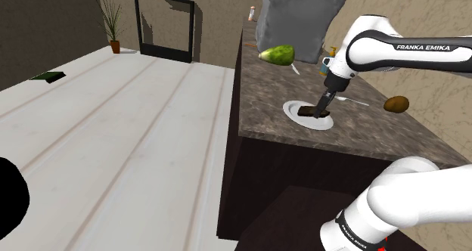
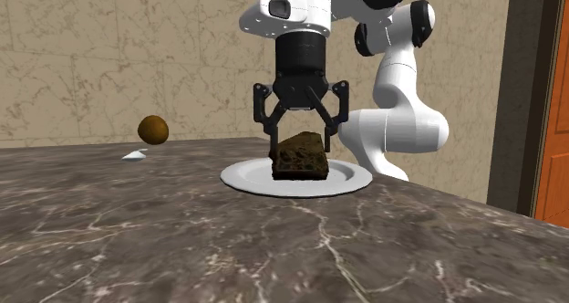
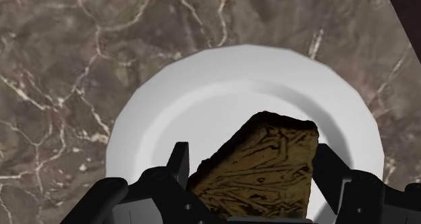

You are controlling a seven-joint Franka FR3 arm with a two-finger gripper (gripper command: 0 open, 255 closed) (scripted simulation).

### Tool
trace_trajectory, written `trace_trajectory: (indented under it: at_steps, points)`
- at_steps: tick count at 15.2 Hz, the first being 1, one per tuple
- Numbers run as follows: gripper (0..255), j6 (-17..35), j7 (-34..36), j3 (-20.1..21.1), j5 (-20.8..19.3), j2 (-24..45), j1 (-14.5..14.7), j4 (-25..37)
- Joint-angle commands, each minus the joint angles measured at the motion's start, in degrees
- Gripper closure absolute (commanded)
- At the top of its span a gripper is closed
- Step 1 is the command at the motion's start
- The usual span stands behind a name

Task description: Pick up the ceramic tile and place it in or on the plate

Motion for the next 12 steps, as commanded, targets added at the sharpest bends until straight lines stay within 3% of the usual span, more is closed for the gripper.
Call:
trace_trajectory:
  at_steps: [1, 8, 9, 12]
  points:
    - [255, 1.36, -0.04, -0.22, -0.19, 0.15, -0.10, -1.20]
    - [255, 1.36, -0.04, -0.22, -0.19, 0.15, -0.09, -1.20]
    - [0, 1.36, -0.04, -0.22, -0.19, 0.15, -0.09, -1.20]
    - [0, 1.36, -0.04, -0.22, -0.19, 0.15, -0.09, -1.20]
